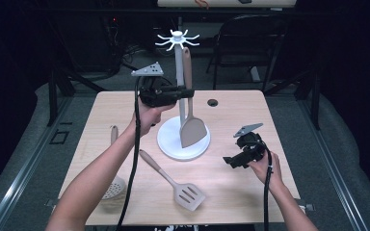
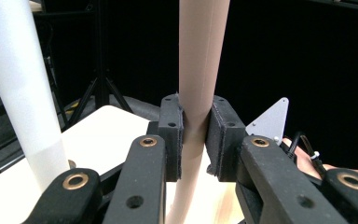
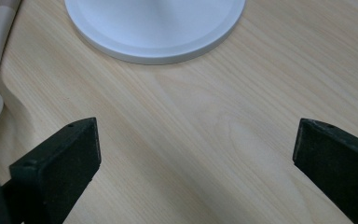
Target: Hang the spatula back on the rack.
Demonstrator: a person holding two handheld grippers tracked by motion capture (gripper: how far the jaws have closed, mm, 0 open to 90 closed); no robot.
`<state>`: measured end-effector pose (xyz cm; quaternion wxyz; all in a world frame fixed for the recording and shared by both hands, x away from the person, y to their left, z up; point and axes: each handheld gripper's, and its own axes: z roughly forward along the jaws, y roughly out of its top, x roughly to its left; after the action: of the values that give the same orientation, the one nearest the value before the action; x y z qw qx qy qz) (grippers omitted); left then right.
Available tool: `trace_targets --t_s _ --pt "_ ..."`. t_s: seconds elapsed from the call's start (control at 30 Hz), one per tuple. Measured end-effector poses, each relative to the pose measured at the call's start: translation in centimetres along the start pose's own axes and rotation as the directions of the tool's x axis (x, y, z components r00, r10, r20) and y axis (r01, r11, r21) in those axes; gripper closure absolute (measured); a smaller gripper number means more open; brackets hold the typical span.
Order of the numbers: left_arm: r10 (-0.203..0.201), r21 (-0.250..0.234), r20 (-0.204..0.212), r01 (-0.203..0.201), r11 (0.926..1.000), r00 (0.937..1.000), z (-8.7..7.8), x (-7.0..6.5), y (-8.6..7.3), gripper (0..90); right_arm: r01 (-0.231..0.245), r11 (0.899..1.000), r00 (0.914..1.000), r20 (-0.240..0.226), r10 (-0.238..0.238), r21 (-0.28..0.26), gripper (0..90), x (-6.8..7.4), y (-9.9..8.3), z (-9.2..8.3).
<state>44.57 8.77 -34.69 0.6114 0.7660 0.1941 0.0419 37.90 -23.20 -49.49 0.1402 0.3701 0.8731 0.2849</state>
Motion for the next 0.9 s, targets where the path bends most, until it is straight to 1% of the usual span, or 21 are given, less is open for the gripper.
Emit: trace_targets --t_s 0.1,0.3,0.53,0.63,0.73,0.8,0.83,0.9 --pt "-0.002 0.001 0.005 0.002 1.0 1.0 0.1 0.1 0.0 77.2 0.006 1.0 1.0 -0.001 -0.006 0.002 0.3 0.0 0.0 0.0" --pt "-0.018 -0.001 0.016 0.018 0.9998 0.9997 0.2 0.4 0.0 77.2 0.007 1.0 1.0 0.002 -0.007 0.003 0.3 0.0 0.0 0.0" --pt "-0.042 0.0 0.025 0.042 0.9991 0.9988 0.2 1.1 -0.1 77.2 0.009 1.0 1.0 0.001 -0.009 0.008 0.3 0.1 0.0 0.1" --pt "-0.041 0.0 0.019 0.041 0.9992 0.999 0.3 1.4 -0.2 77.2 0.009 1.0 1.0 0.002 -0.009 0.008 0.3 0.1 0.0 0.1" --pt "-0.034 0.008 0.0 0.034 0.9994 0.9994 0.3 1.7 -0.3 77.2 0.005 1.0 1.0 -0.005 -0.005 0.004 0.3 0.1 0.0 0.2" --pt "-0.033 0.01 -0.01 0.033 0.9994 0.9994 0.3 1.9 -0.3 77.2 0.01 1.0 0.9999 0.001 -0.01 0.012 0.3 0.1 0.0 0.2" --pt "-0.032 0.008 -0.014 0.032 0.9995 0.9994 0.3 1.9 -0.3 77.2 0.004 1.0 1.0 -0.006 -0.003 0.004 0.3 0.1 0.0 0.2" --pt "-0.022 0.007 -0.021 0.022 0.9997 0.9995 0.3 2.0 -0.3 77.2 0.007 1.0 1.0 0.0 -0.007 0.01 0.3 0.1 0.0 0.2"
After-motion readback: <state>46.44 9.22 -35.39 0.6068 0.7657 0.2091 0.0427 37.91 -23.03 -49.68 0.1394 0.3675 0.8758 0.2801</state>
